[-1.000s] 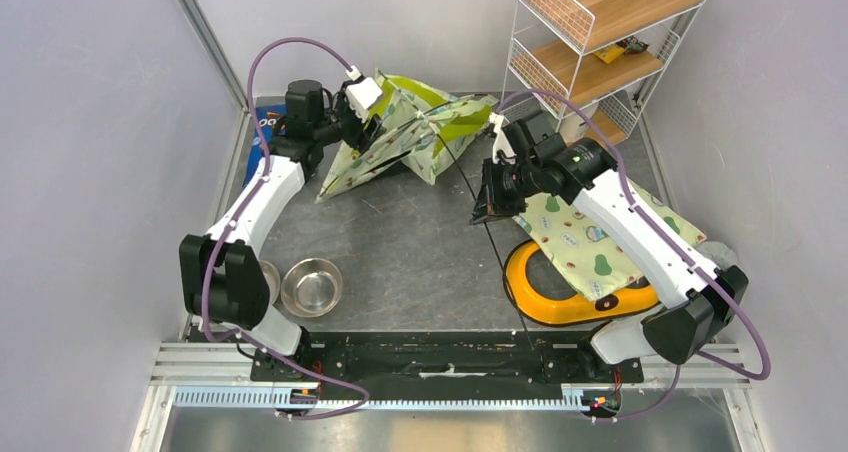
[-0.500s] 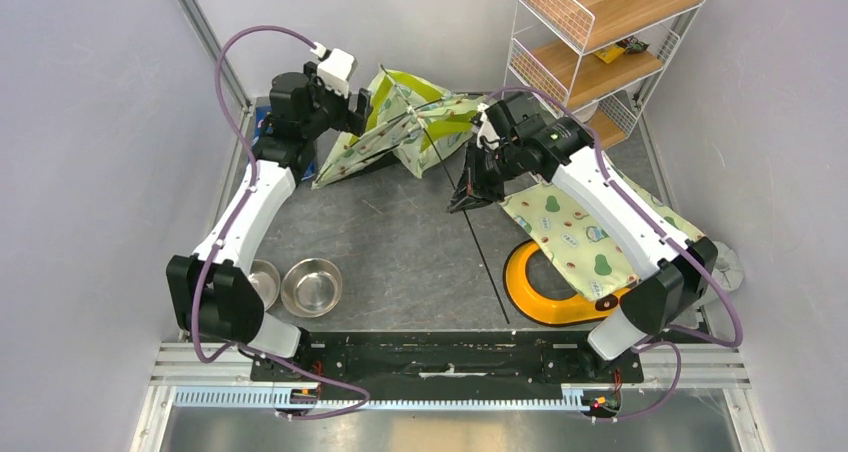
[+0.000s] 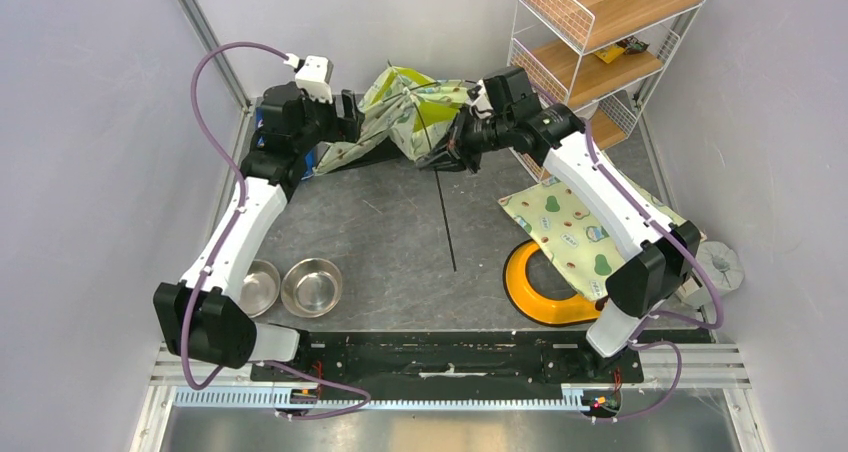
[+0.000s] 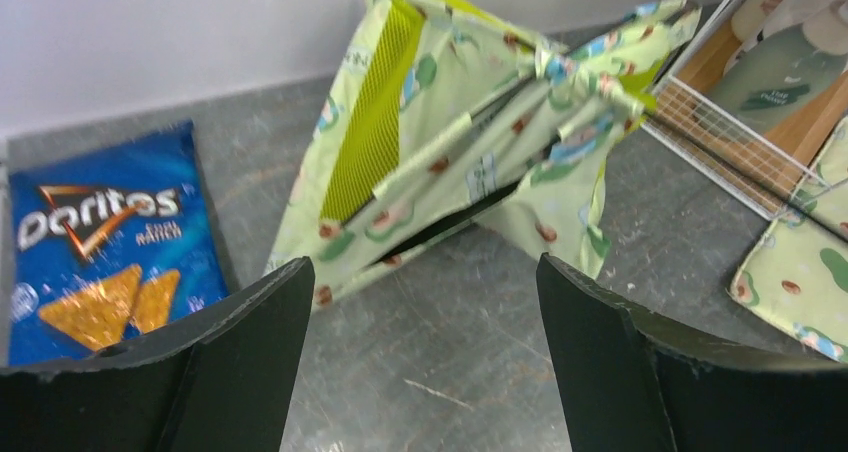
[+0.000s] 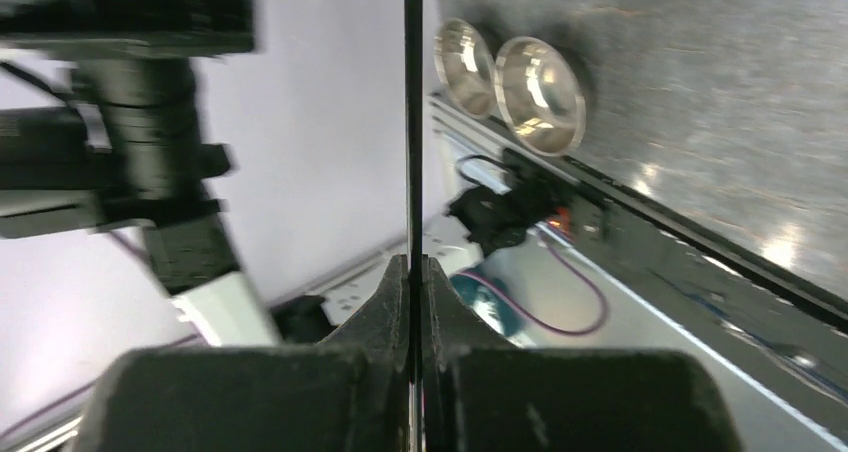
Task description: Set up the pet tent
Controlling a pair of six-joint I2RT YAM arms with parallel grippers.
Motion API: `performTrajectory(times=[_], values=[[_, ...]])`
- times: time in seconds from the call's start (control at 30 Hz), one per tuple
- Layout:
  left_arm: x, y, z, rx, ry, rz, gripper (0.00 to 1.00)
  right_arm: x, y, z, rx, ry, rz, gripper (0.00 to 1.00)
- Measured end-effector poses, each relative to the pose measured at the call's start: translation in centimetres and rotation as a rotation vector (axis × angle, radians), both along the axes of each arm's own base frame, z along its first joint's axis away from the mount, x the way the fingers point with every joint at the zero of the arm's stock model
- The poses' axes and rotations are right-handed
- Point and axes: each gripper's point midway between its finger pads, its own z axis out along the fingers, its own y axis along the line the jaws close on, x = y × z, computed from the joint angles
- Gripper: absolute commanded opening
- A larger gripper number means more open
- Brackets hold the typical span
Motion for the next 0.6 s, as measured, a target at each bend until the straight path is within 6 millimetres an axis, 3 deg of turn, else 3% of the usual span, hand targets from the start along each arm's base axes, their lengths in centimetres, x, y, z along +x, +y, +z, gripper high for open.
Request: performTrajectory(times=[0.17,0.23,0.37,0.6], values=[[-0.9,0.2,-3.1,-0.029,0.107,0.029,0.87,2.2,1.7,3.3,0.123,0.031,-0.08,0.0],[-1.2,0.3,-3.5,-0.034,0.123,0.034,0.87,2.9,2.2,4.7,0.16,0.029,-0.099,0.0],[-2.0,0.7,-2.2,-0.044,0.097,0.053,0.87,3.1,2.4,6.0,0.198,0.035,-0.116,0.0],[-2.8,2.0,0.1,-0.045,0.034,0.116,0.87,3.4,2.5,6.5,0.238,0.06,-0.166,0.0]])
